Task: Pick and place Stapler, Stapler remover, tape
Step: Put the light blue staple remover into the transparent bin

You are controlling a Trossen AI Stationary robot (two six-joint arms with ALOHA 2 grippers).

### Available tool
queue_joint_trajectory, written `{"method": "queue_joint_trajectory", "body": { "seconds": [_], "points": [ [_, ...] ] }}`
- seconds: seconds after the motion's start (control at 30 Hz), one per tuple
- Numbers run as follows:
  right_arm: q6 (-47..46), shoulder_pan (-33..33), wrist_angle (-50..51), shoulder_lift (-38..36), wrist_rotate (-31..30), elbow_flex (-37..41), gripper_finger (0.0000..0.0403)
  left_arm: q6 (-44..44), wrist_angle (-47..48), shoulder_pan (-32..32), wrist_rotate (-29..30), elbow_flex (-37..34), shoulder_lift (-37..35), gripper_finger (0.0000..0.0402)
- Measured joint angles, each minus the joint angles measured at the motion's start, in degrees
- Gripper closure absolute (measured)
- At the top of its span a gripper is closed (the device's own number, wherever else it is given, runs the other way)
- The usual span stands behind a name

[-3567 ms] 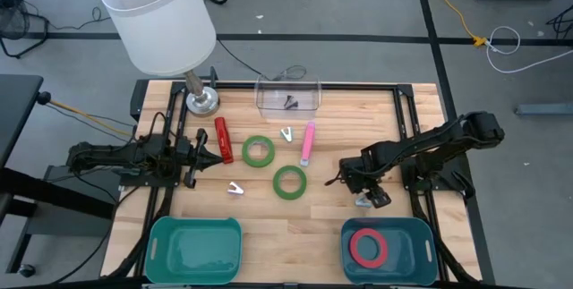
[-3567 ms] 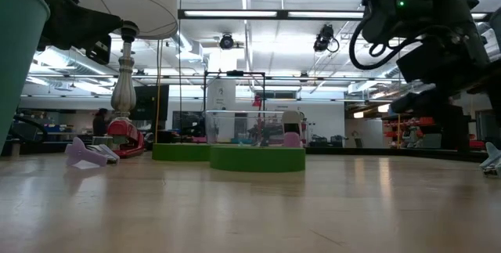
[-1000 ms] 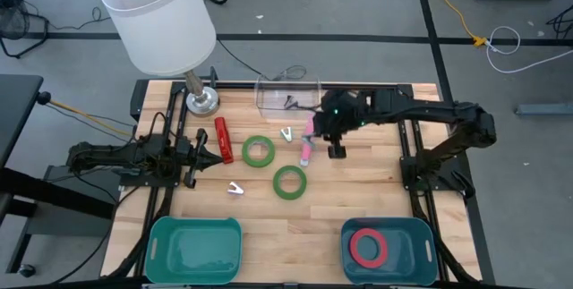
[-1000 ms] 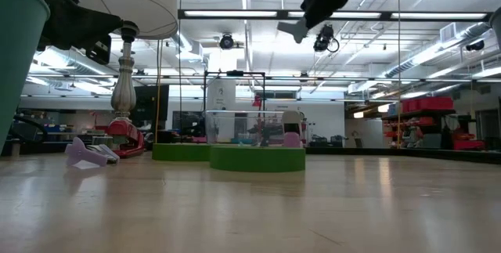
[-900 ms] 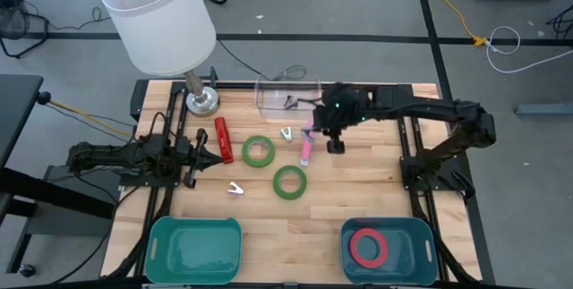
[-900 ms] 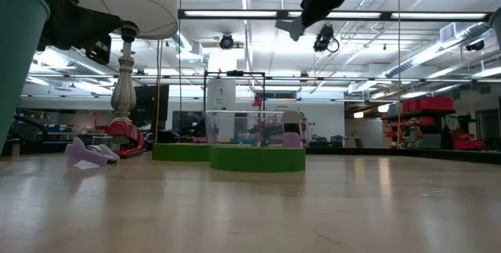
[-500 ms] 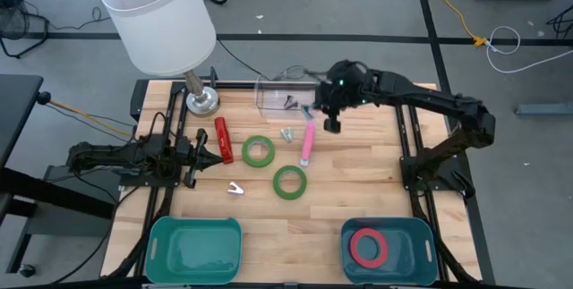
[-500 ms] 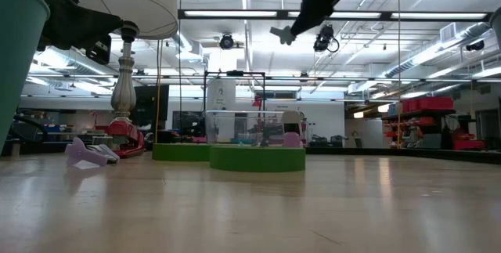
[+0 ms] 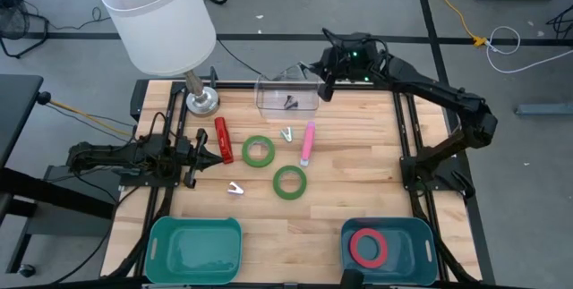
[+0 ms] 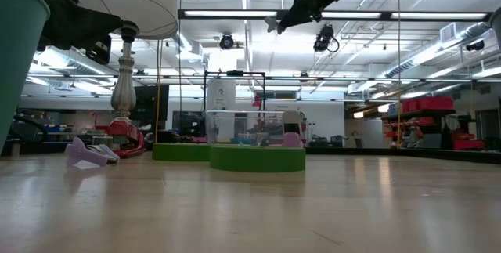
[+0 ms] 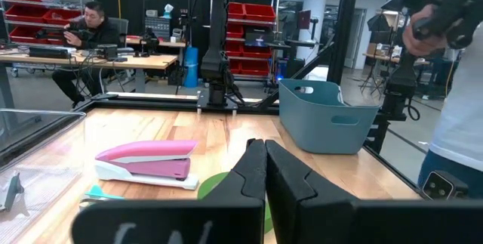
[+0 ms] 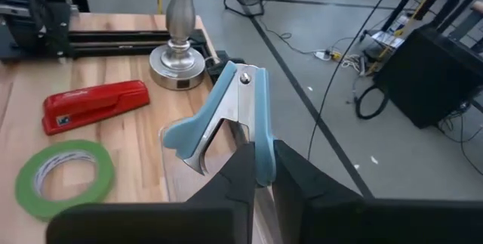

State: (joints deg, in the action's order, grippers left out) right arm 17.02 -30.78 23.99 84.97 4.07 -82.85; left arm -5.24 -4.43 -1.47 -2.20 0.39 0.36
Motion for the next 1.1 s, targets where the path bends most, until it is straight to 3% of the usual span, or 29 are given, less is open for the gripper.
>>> {"method": "queue_joint_trajectory", "body": {
  "seconds": [0.23, 0.57, 0.8, 1.1],
  "points": [
    [0.2, -1.4, -0.8, 1.4, 0.0, 0.0, 0.0371, 0.0, 0.0, 0.0, 0.0, 0.0, 0.0, 0.0399],
    [-0.5, -0.8, -2.8, 10.7, -0.1, 0.0, 0.0373, 0.0, 0.0, 0.0, 0.0, 0.0, 0.0, 0.0399],
    [-4.9, 0.3, -8.3, 17.1, -0.1, 0.0, 0.0373, 0.0, 0.0, 0.0, 0.0, 0.0, 0.0, 0.0399],
    [-10.8, 0.3, -11.7, 19.1, 0.0, 0.0, 0.0372, 0.0, 0.0, 0.0, 0.0, 0.0, 0.0, 0.0399]
  ]
}}
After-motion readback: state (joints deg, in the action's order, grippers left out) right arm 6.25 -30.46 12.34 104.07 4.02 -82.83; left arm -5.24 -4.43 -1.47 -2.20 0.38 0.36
